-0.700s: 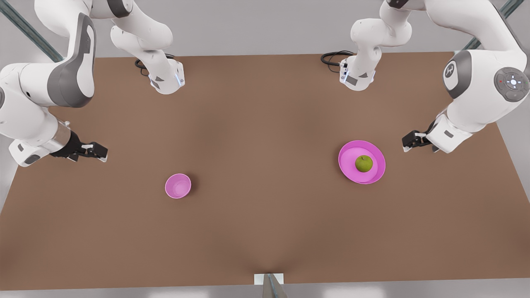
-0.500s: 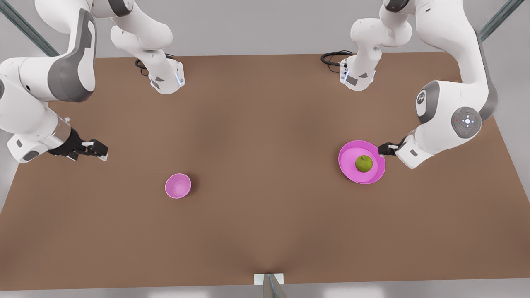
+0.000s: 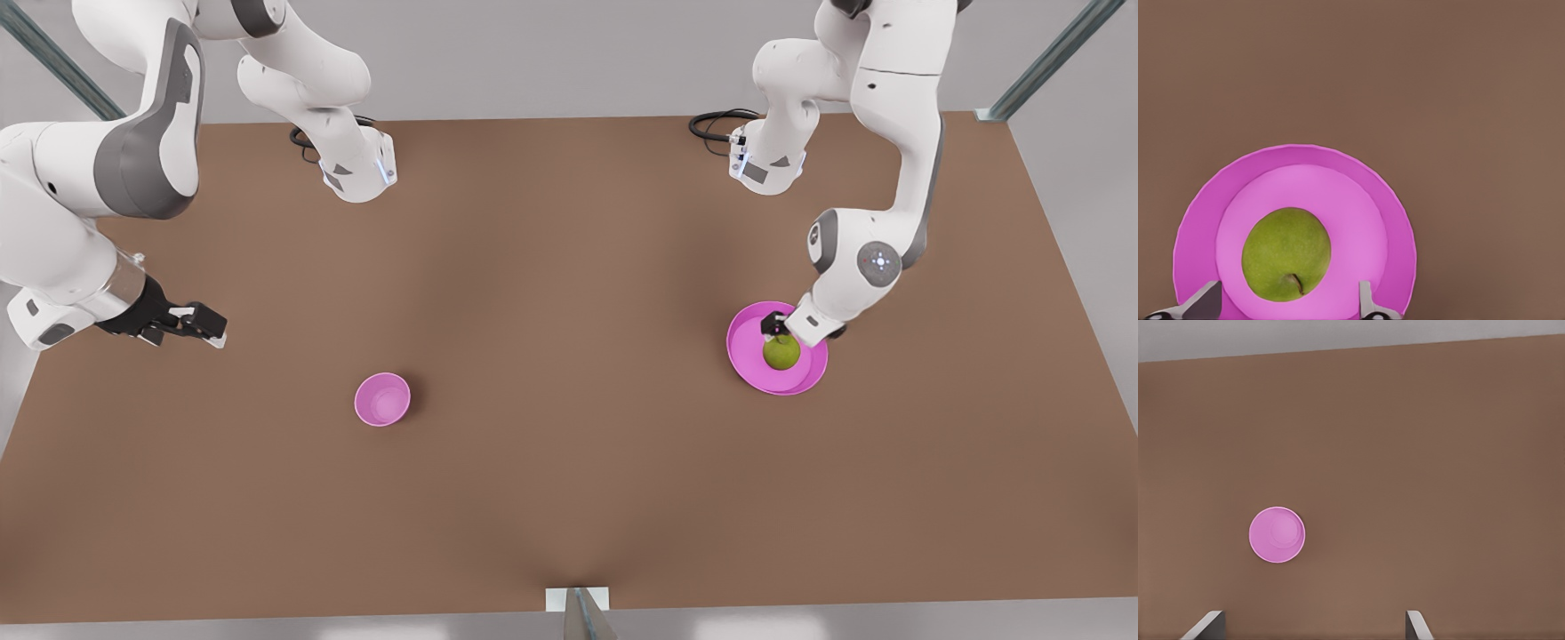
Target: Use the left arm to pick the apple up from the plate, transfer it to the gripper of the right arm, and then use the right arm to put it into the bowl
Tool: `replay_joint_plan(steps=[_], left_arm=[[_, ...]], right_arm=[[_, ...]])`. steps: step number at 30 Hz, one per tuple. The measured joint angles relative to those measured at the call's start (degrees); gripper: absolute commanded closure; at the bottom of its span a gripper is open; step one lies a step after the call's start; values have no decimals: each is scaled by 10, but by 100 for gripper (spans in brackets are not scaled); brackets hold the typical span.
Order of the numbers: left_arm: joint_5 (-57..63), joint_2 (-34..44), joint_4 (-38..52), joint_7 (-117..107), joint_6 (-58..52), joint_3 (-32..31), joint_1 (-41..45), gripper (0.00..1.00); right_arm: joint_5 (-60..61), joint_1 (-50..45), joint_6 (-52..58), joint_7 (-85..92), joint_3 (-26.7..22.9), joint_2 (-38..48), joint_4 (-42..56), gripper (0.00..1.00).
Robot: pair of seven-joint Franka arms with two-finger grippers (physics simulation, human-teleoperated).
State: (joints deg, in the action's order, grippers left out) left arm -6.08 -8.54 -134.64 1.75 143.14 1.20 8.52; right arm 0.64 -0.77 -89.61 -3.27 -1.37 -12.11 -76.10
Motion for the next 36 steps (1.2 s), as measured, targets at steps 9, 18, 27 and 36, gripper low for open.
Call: replay_joint_plan(steps=[9,18,27,36], left_arm=[[0,-47,-15,24,91,0,-20,0],[-2,-85,-15,39,120,-1,-15,0],[-1,-118,-12,47,135,-2,-15,15],[1,-117,-11,48,144,-4,-14,15]], right_arm=[[16,4,1,-3,-1,0,1,0],[33,14,1,-4,-1,0,5,0],[34,13,0,-4,1,-1,5,0],[31,12,-2,-5,1,-1,5,0]])
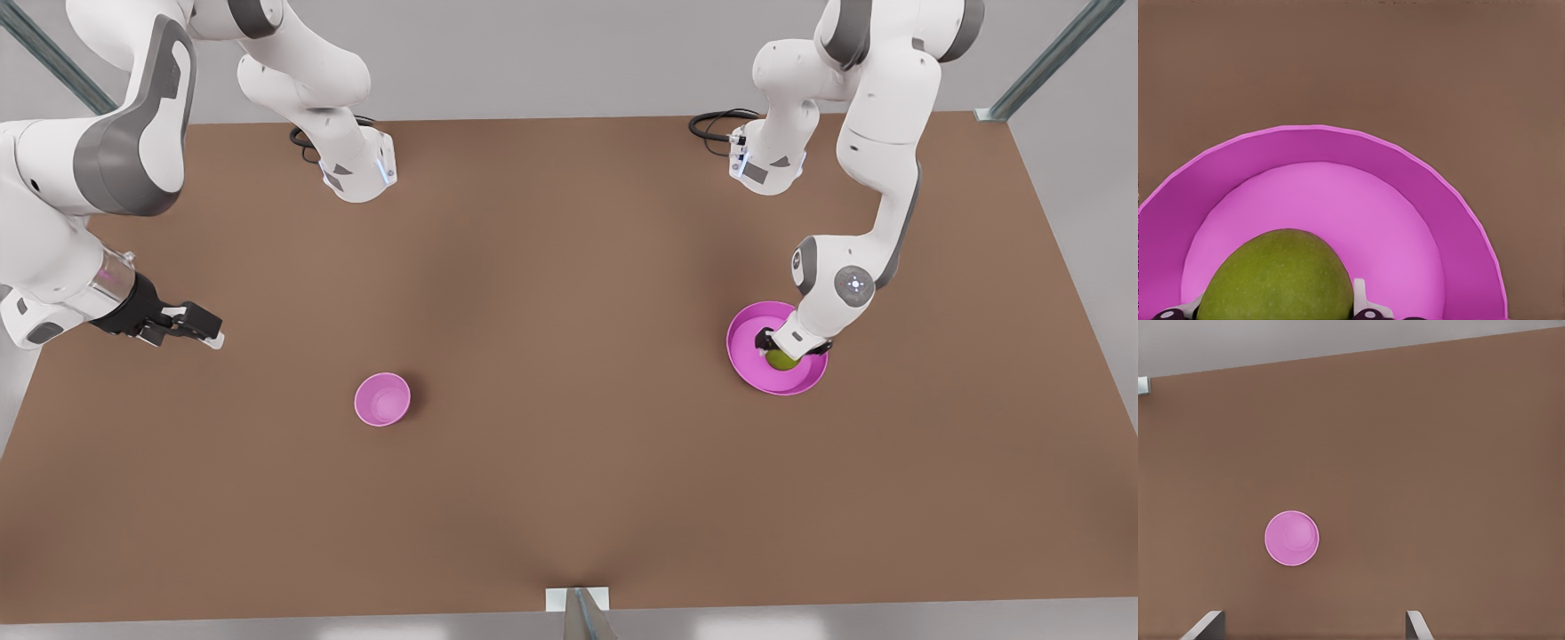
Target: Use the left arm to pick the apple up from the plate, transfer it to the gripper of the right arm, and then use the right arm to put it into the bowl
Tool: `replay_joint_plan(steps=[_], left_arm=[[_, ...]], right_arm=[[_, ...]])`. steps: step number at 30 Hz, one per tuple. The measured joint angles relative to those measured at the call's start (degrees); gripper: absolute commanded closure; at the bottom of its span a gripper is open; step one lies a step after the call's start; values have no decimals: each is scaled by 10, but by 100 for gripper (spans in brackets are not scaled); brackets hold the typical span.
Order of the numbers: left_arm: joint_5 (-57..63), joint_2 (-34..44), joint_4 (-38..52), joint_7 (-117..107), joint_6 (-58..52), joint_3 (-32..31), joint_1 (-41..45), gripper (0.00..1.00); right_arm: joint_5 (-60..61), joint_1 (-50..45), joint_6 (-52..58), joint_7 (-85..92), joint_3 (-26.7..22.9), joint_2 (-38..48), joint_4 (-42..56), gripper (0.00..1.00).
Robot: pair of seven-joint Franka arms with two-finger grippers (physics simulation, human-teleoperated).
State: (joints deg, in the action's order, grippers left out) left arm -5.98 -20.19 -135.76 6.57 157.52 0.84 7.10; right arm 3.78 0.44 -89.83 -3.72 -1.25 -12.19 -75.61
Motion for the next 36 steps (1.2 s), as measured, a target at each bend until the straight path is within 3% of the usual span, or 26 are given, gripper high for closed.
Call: replay_joint_plan(steps=[7,10,13,14,16,18,19,24,29,36], left_arm=[[-19,89,11,4,-2,-42,-2,16],[-150,104,40,35,-3,-99,-1,16],[-354,110,80,100,-50,-136,7,16],[-416,107,91,128,-80,-138,5,26],[-505,103,100,193,-145,-139,-3,26],[-570,88,102,262,-207,-139,-14,23],[-596,81,103,297,-232,-139,-14,15],[-682,31,142,448,-291,-141,31,15],[-746,-26,204,575,-296,-143,72,12],[-832,-87,285,721,-275,-145,131,16]], right_arm=[[-15,-5,4,1,9,6,-2,0],[-11,-1,5,1,11,7,-5,0],[6,1,6,1,12,6,-9,0],[15,1,6,1,12,5,-9,0],[46,-3,6,1,12,2,-12,0],[97,-3,6,1,12,-8,-16,0],[126,-3,6,1,12,-15,-21,0],[284,-4,6,1,13,-57,-46,0],[399,-9,-1,1,45,-95,-51,0],[472,-53,-28,1,48,-113,-51,0]])
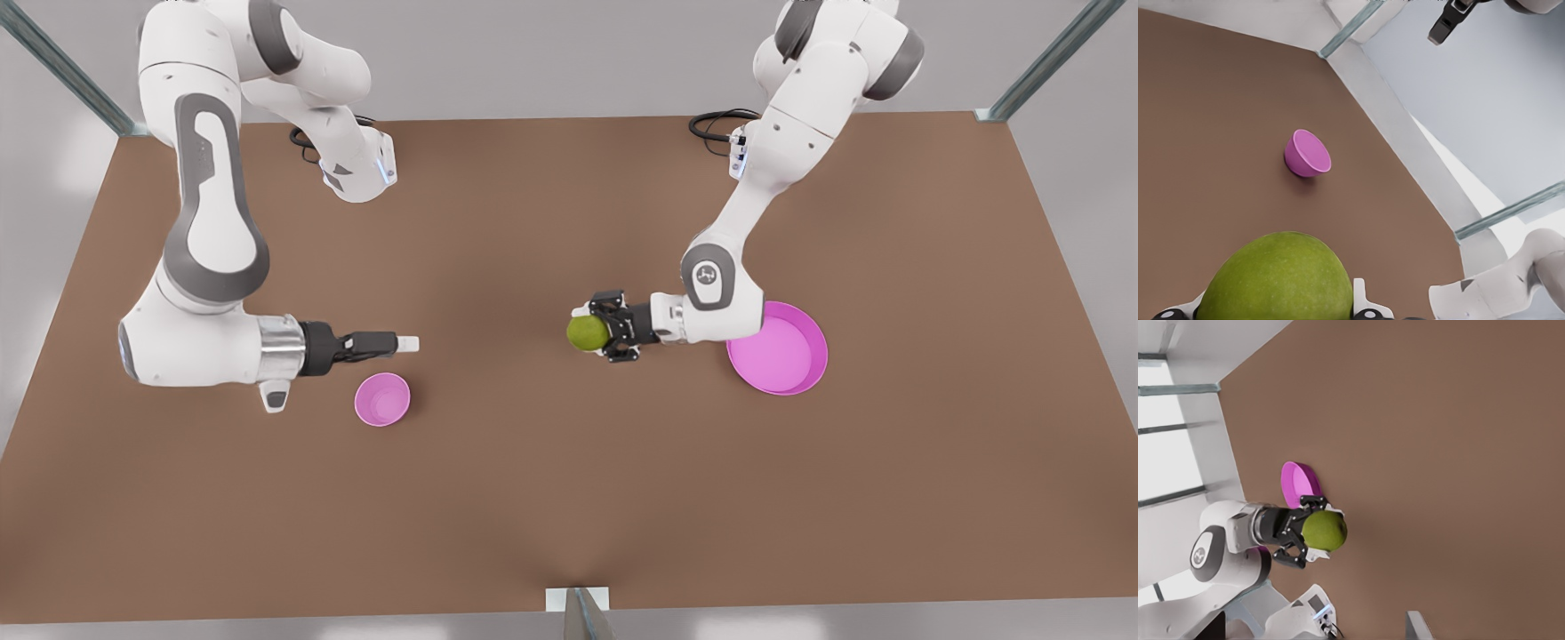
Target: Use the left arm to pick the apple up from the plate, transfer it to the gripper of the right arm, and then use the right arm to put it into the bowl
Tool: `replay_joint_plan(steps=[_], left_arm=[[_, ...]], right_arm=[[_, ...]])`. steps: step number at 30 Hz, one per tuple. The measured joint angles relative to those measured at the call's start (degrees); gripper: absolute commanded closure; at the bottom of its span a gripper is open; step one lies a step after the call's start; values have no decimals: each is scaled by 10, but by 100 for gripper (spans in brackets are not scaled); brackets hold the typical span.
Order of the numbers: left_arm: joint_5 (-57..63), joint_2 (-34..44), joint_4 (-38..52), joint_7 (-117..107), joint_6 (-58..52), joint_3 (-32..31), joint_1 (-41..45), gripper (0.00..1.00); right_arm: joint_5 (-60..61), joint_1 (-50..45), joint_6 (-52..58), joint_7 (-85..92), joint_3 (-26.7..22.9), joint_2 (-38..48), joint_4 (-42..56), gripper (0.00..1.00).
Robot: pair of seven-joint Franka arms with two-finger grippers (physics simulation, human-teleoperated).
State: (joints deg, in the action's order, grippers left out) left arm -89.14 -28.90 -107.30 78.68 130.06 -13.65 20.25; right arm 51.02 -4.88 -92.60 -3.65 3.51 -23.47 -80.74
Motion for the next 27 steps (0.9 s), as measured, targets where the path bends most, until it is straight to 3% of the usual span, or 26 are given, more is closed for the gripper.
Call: replay_joint_plan(steps=[9,27], left_arm=[[-30,-108,129,161,64,-49,27,19],[-48,-116,142,358,113,-83,30,18]], right_arm=[[191,-10,-89,77,28,-100,-96,0],[343,-3,-113,322,57,-203,-107,0]])
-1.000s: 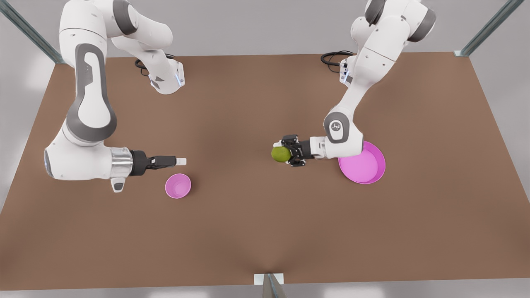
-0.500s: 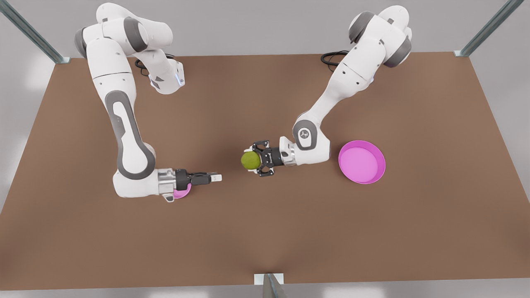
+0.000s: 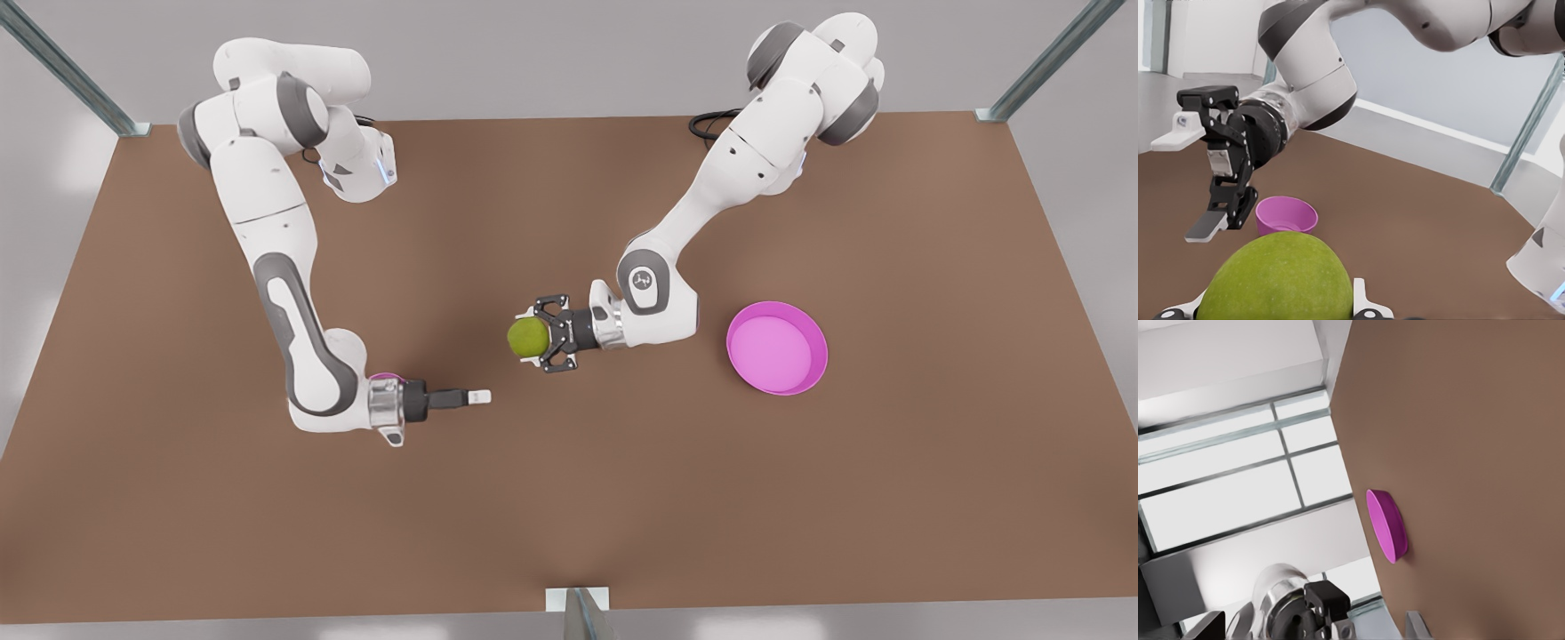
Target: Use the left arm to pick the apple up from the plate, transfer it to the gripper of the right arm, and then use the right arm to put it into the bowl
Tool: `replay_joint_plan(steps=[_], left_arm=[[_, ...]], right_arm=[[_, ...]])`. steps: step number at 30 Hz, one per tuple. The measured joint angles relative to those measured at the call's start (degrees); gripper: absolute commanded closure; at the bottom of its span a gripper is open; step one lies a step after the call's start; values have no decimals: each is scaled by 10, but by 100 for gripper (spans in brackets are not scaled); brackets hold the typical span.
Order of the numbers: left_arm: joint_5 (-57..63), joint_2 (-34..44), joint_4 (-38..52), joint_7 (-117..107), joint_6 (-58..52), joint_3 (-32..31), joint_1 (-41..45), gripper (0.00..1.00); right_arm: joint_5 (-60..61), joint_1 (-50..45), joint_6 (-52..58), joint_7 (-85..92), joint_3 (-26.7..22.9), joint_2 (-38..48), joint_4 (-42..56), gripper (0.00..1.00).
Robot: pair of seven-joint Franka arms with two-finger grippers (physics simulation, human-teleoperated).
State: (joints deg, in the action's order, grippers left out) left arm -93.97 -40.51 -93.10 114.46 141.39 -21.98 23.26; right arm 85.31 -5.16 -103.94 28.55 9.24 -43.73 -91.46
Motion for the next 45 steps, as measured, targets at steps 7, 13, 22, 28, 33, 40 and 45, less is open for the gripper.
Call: replay_joint_plan(steps=[7,13,22,28,33,40,45], left_arm=[[-1,-2,0,41,2,0,1,18],[-2,-8,13,66,1,-16,-3,17],[-2,-10,17,92,1,-17,-2,17],[-2,-10,17,105,1,-17,-2,17],[-1,-10,17,113,0,-17,-2,17],[0,-10,16,120,0,-16,-3,17],[0,-10,16,123,0,-16,-3,17]], right_arm=[[32,6,6,97,24,110,-174,0],[69,-8,-10,167,32,93,-175,0],[85,2,0,248,38,91,-185,0],[86,6,26,290,44,91,-190,0],[88,7,36,318,56,92,-191,0],[96,2,27,348,64,86,-187,0],[97,1,20,365,64,82,-184,0]])
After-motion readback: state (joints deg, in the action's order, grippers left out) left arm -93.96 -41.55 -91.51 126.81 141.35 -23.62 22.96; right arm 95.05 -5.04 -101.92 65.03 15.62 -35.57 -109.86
